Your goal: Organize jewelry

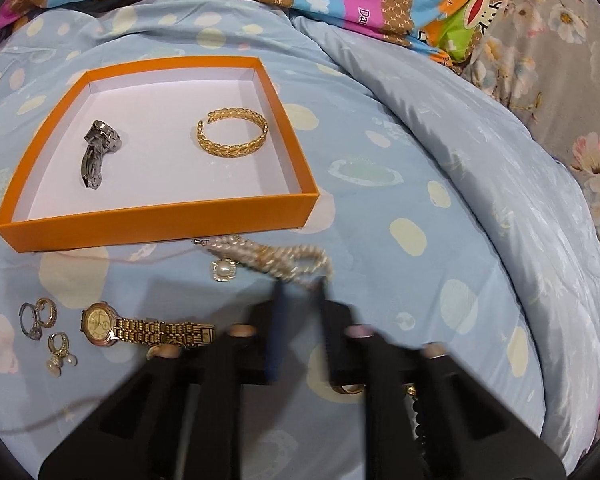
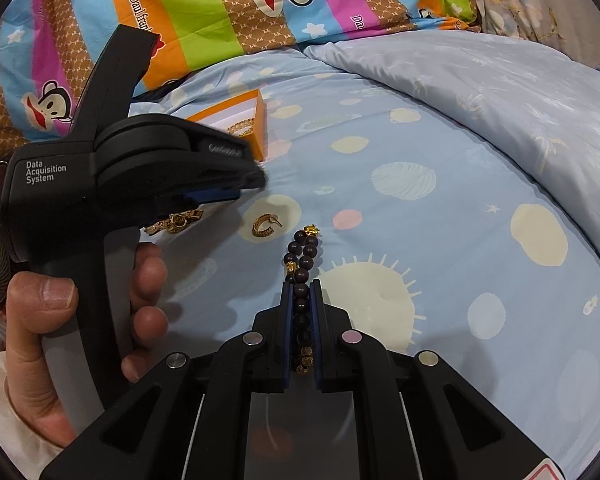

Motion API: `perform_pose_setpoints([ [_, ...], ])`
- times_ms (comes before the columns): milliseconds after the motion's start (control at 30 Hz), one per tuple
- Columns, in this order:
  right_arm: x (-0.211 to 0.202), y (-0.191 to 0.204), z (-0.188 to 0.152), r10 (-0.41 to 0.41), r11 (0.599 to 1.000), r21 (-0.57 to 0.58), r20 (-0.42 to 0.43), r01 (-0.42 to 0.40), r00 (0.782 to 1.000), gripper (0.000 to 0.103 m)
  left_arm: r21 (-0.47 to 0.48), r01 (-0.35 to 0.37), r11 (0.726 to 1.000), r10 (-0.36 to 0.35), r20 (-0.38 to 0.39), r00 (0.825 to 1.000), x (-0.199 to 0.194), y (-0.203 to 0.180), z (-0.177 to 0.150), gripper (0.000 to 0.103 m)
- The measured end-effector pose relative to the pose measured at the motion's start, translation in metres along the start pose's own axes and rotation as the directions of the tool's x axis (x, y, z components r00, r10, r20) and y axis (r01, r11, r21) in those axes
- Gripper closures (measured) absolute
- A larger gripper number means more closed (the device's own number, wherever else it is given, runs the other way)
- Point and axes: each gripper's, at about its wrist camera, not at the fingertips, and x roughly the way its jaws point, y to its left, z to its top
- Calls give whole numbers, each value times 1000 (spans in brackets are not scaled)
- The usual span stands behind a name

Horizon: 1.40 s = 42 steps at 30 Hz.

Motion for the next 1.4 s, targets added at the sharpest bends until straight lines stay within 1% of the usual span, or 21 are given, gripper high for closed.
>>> perform_pose_setpoints([
  [67,0,0,0,2,1000,-1,0,-2,1000,95,-8,20,1000,-20,1,1000,-2,4,-1,103],
  [267,0,0,0,3,1000,0,1,-3,1000,95,25,30,999,-31,54,998,-22,5,-3,103],
  [367,0,0,0,4,1000,1,0,-4,1000,95,35,20,999,-23,88,996,-34,7,-4,103],
  [467,0,0,0,3,1000,0,0,-3,1000,95,24,30,999,-32,82,996,-32,7,0,102],
  [533,0,1,0,4,1000,-1,1,-4,1000,96,19,12,1000,-13,77,997,-25,7,5,102],
  [600,0,0,0,7,1000,4,1,-7,1000,96,-2,4,1000,-4,57,998,-17,12,9,97],
  [633,0,0,1,8,1000,5,1,-8,1000,96,-16,1,1000,0,49,999,-14,16,10,92],
  [667,0,0,1,10,1000,6,1,-10,1000,95,-25,-6,1000,7,49,999,-13,20,9,89],
  [733,0,1,1,13,1000,5,1,-13,1000,95,-23,-13,1000,15,55,998,-15,26,7,79],
  [767,0,1,1,14,1000,4,1,-14,1000,95,-21,-17,1000,18,57,998,-17,28,6,75],
  [900,0,0,1,24,1000,6,1,-24,1000,95,20,-30,999,28,95,995,-40,41,-2,73],
  [967,0,0,1,27,1000,4,2,-27,1000,95,23,-45,999,42,111,993,-53,51,-8,67],
  [1100,0,2,2,29,1000,-6,2,-29,1000,95,25,-90,996,87,125,988,-75,76,-29,66],
  [1233,0,5,2,24,1000,-12,2,-24,1000,95,12,-143,990,140,115,983,-86,105,-46,66],
  [1400,3,14,2,31,999,-22,-4,-32,999,95,-7,-163,987,163,98,982,-83,125,-48,66],
])
